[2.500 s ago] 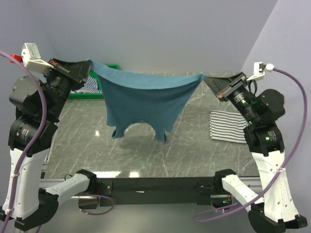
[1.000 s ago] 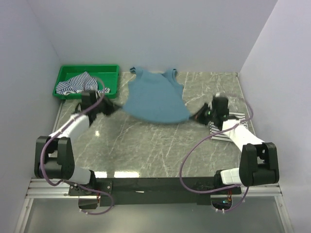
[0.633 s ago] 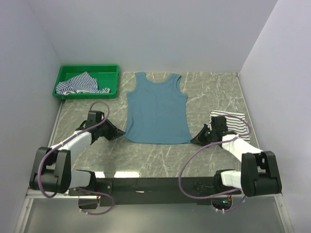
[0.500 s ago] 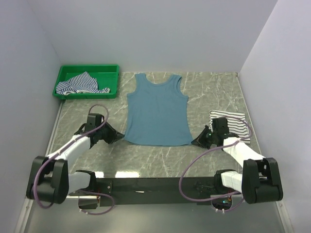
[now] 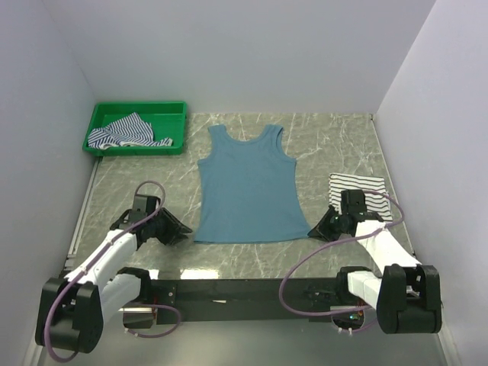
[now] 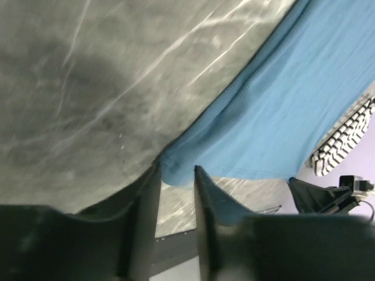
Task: Fold and stack the tank tops
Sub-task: Flatten the tank top out
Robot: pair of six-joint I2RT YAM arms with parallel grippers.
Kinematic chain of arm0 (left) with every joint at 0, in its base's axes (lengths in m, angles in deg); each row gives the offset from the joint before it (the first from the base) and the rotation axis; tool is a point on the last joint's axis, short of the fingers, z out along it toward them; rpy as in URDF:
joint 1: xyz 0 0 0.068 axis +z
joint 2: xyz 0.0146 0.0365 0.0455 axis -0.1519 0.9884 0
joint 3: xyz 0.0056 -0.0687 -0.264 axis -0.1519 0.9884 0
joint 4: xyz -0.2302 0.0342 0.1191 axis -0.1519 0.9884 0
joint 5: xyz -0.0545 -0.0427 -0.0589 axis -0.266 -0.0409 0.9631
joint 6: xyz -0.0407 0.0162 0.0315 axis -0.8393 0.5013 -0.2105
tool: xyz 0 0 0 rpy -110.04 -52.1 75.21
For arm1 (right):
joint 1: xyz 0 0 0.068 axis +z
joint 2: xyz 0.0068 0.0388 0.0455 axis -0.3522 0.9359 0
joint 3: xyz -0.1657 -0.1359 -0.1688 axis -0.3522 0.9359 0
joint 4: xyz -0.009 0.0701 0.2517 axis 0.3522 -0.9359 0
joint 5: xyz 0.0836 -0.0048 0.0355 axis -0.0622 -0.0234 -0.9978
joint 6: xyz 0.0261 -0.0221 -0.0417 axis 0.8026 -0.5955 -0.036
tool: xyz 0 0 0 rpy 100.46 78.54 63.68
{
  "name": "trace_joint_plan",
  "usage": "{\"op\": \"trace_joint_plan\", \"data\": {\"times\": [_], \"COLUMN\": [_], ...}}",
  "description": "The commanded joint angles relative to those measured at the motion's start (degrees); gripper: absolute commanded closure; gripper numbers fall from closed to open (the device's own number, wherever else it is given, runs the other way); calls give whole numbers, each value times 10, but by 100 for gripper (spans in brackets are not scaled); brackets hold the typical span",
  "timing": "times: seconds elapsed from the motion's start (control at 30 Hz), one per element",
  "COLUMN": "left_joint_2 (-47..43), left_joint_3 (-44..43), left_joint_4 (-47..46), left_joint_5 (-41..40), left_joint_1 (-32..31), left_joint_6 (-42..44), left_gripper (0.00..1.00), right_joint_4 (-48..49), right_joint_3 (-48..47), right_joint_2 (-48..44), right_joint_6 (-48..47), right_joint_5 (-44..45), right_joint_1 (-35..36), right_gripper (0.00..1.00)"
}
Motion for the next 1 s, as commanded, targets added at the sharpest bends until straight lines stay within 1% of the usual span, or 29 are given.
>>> {"op": "trace_joint_plan", "data": {"times": [0.0, 0.03, 0.07, 0.1, 0.13, 0.17, 0.23, 0.27, 0.3, 0.33, 0.4, 0.43, 0.47, 0.5, 0.53, 0.57, 0.6, 0.63, 0.67, 0.7, 0.73, 0.8, 0.83, 0.87, 0.93, 0.97], "left_joint_2": [-33, -38, -49, -55, -61, -71, -69, -54, -42, -27, 23, 40, 70, 86, 101, 129, 143, 153, 168, 174, 180, 196, 201, 210, 218, 225], "left_joint_3": [6, 3, -1, -6, -10, -20, -44, -55, -69, -103, -143, -183, -201, -221, -261, -281, -301, -339, -352, -365, -387, -407, -428, -439, -463, -471], "left_joint_4": [25, 28, 31, 35, 35, 29, 19, 8, 3, 1, 5, 10, -2, 0, 2, -1, 10, 13, 10, 7, 6, 1, 2, 3, 5, 7], "left_joint_5": [19, 21, 23, 21, 25, 24, 13, 15, 18, 5, -14, -34, -29, -30, -33, -36, -47, -55, -66, -75, -79, -72, -70, -68, -58, -57], "left_joint_1": [-3, -3, -3, -3, -3, -3, -2, -1, -1, -1, 4, 11, 24, 33, 41, 55, 62, 68, 76, 80, 87, 105, 109, 116, 122, 125], "left_joint_6": [13, 18, 29, 35, 39, 45, 48, 54, 60, 68, 103, 113, 136, 144, 149, 160, 161, 160, 160, 156, 151, 140, 138, 137, 137, 139], "left_gripper": [56, 53, 51, 47, 46, 44, 42, 41, 38, 37, 39, 39, 40, 42, 43, 44, 47, 49, 50, 51, 51, 52, 52, 52, 53, 53], "right_joint_4": [-39, -43, -48, -63, -66, -62, -62, -61, -57, -55, -40, -31, -19, 1, 9, 16, 21, 21, 22, 28, 29, 19, 14, 6, -13, -21], "right_joint_3": [-5, -8, -11, -15, -19, -20, -27, -43, -54, -67, -112, -144, -161, -178, -200, -248, -276, -331, -357, -384, -434, -491, -518, -570, -628, -640], "right_joint_2": [-25, -33, -38, -42, -59, -70, -97, -104, -107, -101, -79, -46, -26, -3, 51, 79, 110, 173, 205, 235, 290, 345, 392, 414, 465, 478], "right_joint_6": [-4, -4, -6, -12, -14, -13, 0, 8, 19, 43, 69, 90, 98, 103, 113, 114, 114, 117, 114, 110, 107, 102, 95, 91, 87, 87], "right_joint_5": [6, 2, 3, 10, 16, 15, 35, 52, 99, 130, 194, 210, 218, 240, 268, 287, 305, 336, 343, 348, 361, 365, 371, 391, 401, 404], "right_joint_1": [-5, -5, -5, -5, -4, 0, 34, 55, 92, 164, 245, 315, 346, 376, 409, 465, 495, 521, 542, 582, 597, 637, 651, 660, 681, 684], "right_gripper": [81, 66, 59, 55, 51, 50, 46, 46, 46, 46, 46, 48, 50, 50, 52, 53, 53, 57, 59, 61, 62, 64, 65, 65, 66, 66]}}
